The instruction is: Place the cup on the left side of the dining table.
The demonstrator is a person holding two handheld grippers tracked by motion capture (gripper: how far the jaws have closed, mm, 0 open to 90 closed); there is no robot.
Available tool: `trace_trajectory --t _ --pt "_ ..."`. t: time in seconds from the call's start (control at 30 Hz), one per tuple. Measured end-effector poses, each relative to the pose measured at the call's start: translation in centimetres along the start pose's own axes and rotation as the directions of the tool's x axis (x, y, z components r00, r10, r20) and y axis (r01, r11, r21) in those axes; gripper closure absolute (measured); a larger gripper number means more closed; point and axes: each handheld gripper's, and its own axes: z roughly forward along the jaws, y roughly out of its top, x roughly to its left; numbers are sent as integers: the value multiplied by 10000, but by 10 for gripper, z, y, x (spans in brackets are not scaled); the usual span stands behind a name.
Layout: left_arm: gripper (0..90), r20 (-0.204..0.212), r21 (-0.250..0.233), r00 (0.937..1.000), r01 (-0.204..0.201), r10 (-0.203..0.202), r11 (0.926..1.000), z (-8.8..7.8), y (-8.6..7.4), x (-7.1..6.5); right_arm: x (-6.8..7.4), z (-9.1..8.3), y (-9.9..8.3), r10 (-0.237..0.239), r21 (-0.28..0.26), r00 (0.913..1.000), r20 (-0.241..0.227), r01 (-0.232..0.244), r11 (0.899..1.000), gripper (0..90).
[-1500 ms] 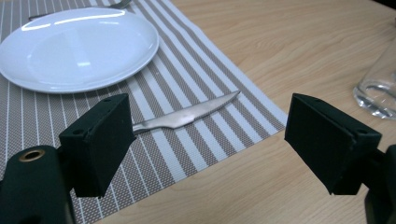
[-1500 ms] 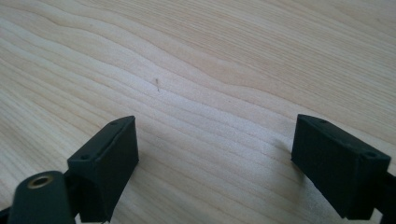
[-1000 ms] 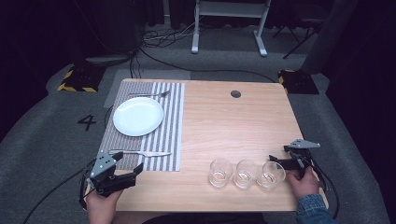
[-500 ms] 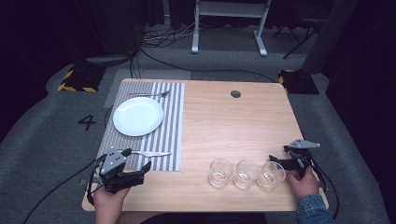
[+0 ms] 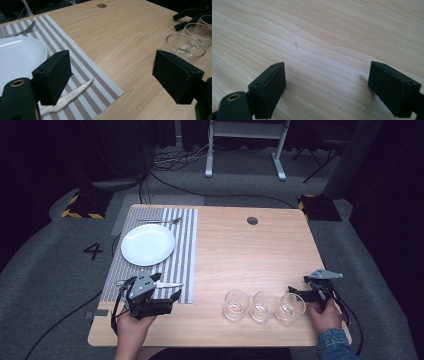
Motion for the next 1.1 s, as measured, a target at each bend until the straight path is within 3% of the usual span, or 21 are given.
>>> trace_trajectory --t 0.27,0.53,0.67,0.8,0.9,1.1 --pt "159 736 16 9970 -255 253 9997 16 13 -11 0 0 0 9 -1 10000 1 -9 10000 147" --pt "160 1156 135 9920 -526 507 9985 33 22 -20 0 0 0 8 -3 10000 2 -8 10000 148" --pt "160 1545 147 9860 -656 625 9977 44 28 -27 0 0 0 2 0 10000 2 -2 10000 148" --pt "161 1664 203 9827 -862 816 9961 50 31 -31 0 0 0 5 -4 10000 14 -5 10000 148" --pt "161 1878 307 9766 -1127 1050 9932 58 35 -38 0 0 0 4 -3 10000 18 -4 10000 148" --pt "160 2240 265 9681 -1214 1124 9923 67 40 -46 0 0 0 10 -5 10000 23 -10 10000 148"
